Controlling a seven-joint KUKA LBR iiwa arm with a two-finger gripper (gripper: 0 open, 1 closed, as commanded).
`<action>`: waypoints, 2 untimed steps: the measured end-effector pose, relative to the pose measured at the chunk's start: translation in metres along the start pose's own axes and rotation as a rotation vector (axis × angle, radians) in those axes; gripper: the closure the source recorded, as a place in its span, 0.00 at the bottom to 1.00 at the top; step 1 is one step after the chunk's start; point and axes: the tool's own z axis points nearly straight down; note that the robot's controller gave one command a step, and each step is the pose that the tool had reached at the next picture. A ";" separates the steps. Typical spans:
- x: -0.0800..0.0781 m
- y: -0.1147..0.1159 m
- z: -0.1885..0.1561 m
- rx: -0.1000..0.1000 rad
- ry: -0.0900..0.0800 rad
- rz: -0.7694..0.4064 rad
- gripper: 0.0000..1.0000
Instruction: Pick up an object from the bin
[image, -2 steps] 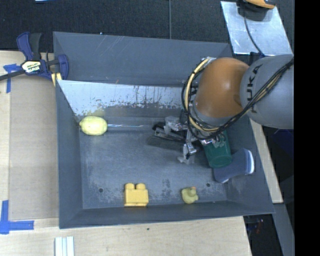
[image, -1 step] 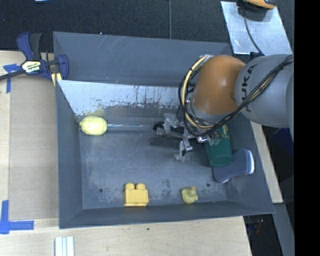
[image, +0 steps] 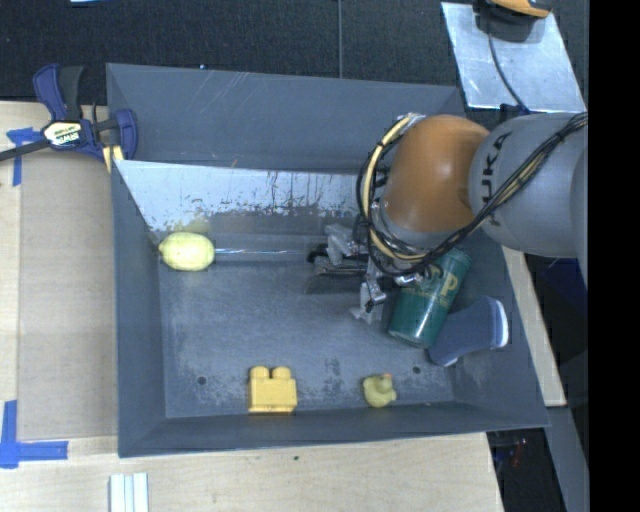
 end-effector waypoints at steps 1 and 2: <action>-0.005 0.010 0.000 0.002 0.000 0.024 0.00; 0.009 -0.009 0.000 0.001 -0.010 0.023 0.00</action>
Offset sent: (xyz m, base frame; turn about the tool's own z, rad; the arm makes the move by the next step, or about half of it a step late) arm -0.0143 -0.0286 -0.0054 0.0233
